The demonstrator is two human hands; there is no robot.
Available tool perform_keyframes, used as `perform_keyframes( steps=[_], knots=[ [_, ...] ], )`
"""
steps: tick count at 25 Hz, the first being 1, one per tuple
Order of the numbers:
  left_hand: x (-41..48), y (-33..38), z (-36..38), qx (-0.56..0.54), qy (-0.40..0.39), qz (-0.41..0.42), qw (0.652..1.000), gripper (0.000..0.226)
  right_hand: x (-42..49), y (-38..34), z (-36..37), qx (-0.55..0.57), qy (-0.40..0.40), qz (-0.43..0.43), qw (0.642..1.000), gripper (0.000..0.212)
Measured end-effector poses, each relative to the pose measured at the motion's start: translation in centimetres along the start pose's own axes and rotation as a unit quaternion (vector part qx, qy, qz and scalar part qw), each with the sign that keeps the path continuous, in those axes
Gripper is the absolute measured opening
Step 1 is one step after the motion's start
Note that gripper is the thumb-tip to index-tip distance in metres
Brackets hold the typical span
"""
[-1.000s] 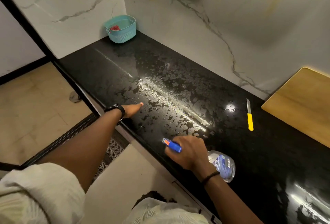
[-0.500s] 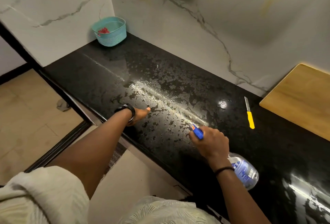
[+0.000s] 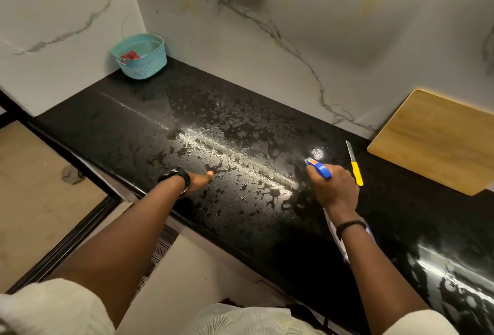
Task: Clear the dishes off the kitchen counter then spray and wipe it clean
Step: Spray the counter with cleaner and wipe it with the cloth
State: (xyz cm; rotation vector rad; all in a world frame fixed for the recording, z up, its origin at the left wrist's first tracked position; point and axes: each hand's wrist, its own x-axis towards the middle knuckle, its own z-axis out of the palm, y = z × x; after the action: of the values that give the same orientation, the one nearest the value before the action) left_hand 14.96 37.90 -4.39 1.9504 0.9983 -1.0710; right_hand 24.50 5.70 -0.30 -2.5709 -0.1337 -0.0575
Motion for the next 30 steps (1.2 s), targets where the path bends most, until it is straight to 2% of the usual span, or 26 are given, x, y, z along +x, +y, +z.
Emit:
perform_keyframes(
  steps=[3, 6, 9, 13, 15, 17, 19, 21, 25, 27, 30],
  knots=[
    [1.9, -1.2, 0.4, 0.039, 0.006, 0.024, 0.999, 0.098, 2.3, 1.1, -0.6, 0.066, 0.005, 0.054, 0.996, 0.044],
    [1.4, -2.2, 2.6, 0.076, 0.067, 0.038, 0.994, 0.093, 3.6, 2.7, -1.2, 0.120, 0.009, 0.102, 0.988, 0.046],
    [0.8, -2.9, 3.8, 0.161, 0.135, 0.035, 0.977, 0.098, 4.9, 3.9, -2.5, 0.159, 0.014, 0.127, 0.979, 0.052],
    [0.5, -4.4, 5.5, 0.189, 0.194, 0.005, 0.963, 0.100, 4.4, 6.4, -2.5, 0.267, -0.087, 0.133, 0.951, 0.036],
    [-0.6, -5.0, 7.8, 0.150, 0.249, -0.011, 0.957, 0.093, 2.7, 8.3, -2.1, 0.291, -0.118, 0.153, 0.937, 0.030],
    [-1.6, -5.0, 10.9, 0.097, 0.306, 0.032, 0.946, 0.079, 1.3, 9.4, -2.0, 0.332, -0.161, 0.179, 0.912, 0.024],
    [-2.1, -5.0, 14.1, 0.069, 0.342, 0.088, 0.933, 0.068, 0.3, 9.4, -2.6, 0.391, -0.231, 0.207, 0.867, 0.017],
    [-2.4, -4.7, 16.8, 0.058, 0.339, 0.101, 0.934, 0.062, -0.5, 9.2, -4.2, 0.422, -0.283, 0.207, 0.836, 0.016],
    [-2.7, -3.8, 17.0, 0.011, 0.300, 0.070, 0.951, 0.052, -2.1, 8.4, -7.1, 0.453, -0.319, 0.175, 0.814, 0.013],
    [-3.4, -2.8, 16.0, -0.038, 0.285, 0.061, 0.956, 0.047, -3.8, 7.8, -7.5, 0.464, -0.318, 0.169, 0.809, 0.015],
    [-4.4, -1.5, 14.8, -0.069, 0.286, 0.057, 0.954, 0.046, -6.2, 7.2, -7.1, 0.437, -0.328, 0.143, 0.825, 0.026]
  ],
)
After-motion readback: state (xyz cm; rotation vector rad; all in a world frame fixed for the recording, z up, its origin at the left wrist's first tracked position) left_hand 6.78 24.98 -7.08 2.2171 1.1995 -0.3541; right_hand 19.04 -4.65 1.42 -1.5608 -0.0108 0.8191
